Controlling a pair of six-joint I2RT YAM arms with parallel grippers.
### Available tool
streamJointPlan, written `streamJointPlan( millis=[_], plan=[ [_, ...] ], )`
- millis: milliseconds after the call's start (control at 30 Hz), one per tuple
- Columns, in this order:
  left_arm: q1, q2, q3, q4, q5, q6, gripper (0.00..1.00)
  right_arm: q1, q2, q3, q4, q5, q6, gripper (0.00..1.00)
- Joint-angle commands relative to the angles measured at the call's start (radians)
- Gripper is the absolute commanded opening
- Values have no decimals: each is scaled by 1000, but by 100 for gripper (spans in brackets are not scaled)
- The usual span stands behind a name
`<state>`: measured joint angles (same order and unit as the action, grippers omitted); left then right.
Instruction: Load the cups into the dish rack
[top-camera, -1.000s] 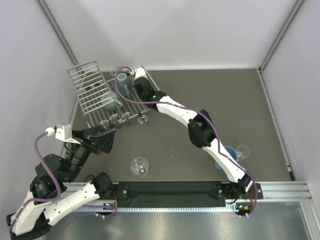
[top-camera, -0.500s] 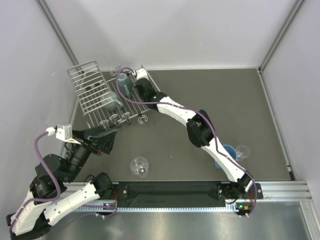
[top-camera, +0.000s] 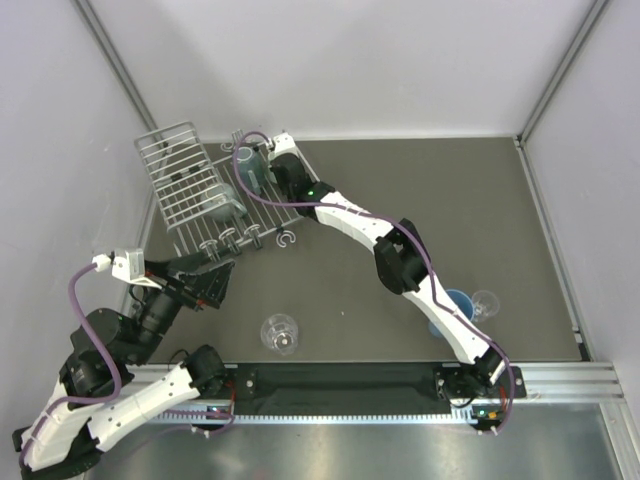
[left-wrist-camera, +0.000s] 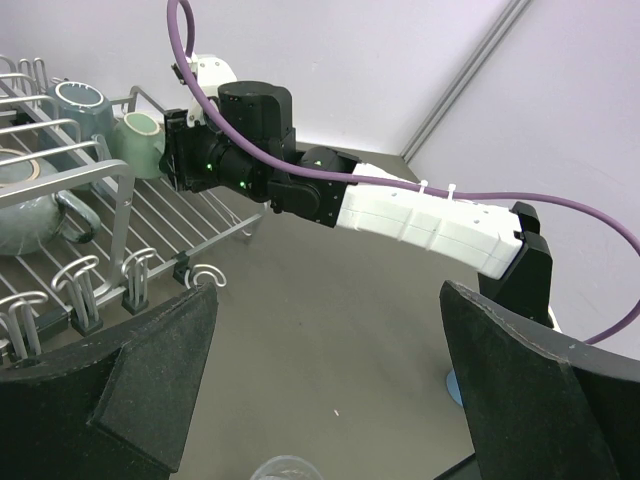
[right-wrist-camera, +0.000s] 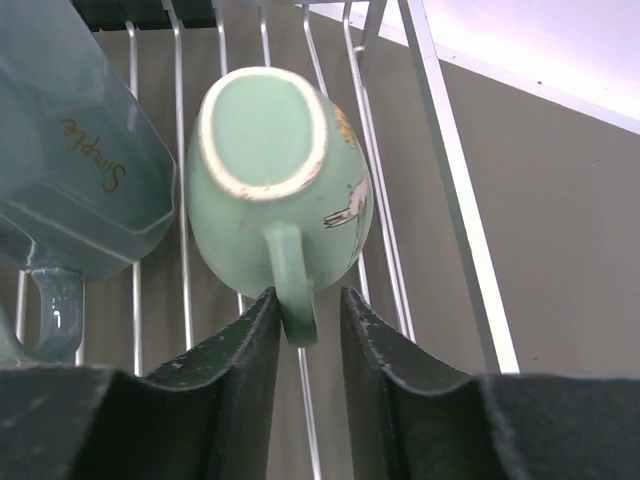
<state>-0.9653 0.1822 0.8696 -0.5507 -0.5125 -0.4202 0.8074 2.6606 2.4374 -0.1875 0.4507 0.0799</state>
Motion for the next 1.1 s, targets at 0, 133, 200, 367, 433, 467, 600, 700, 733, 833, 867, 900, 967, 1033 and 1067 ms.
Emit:
streamJointPlan(
  millis=[0,133,200,367,433,467,600,700,733,833,867,900,967,1033,1067],
  plan=[
    [-4,16,2,17,5,11,98,-8,-7,71,42,-1,-6,32],
    [-4,17,8,11,-1,15,98,-7,-34,68,20,-10,11,35],
    [-4,17,15,6,-6,18,98,-4,-65,54,11,-10,12,35],
    [-4,31,42,-29,5,6,98,18,-180,5,-18,-12,43,36],
    [-4,49,51,-43,12,-14,98,29,-221,-17,-35,-9,55,36],
    [-4,56,55,-58,25,-22,98,32,-261,-24,-43,-1,60,36],
    [-4,98,81,-123,39,-81,98,47,-384,-93,-111,20,96,38],
    [-4,141,114,-195,35,-139,98,50,-494,-158,-197,37,133,41],
    [-4,155,120,-209,42,-150,98,50,-527,-181,-222,48,141,41],
    [-4,171,128,-247,66,-202,98,49,-669,-306,-306,92,182,43],
    [-4,175,128,-256,71,-228,98,46,-751,-389,-347,104,198,43],
    [-4,187,124,-276,75,-242,98,39,-793,-434,-369,109,239,44],
    [-4,207,129,-304,81,-288,98,21,-925,-567,-450,103,338,44],
    [-4,253,137,-339,100,-316,98,-34,-1017,-671,-495,66,401,44],
    [-3,270,143,-347,135,-327,98,-59,-1122,-792,-506,33,426,44]
  ],
)
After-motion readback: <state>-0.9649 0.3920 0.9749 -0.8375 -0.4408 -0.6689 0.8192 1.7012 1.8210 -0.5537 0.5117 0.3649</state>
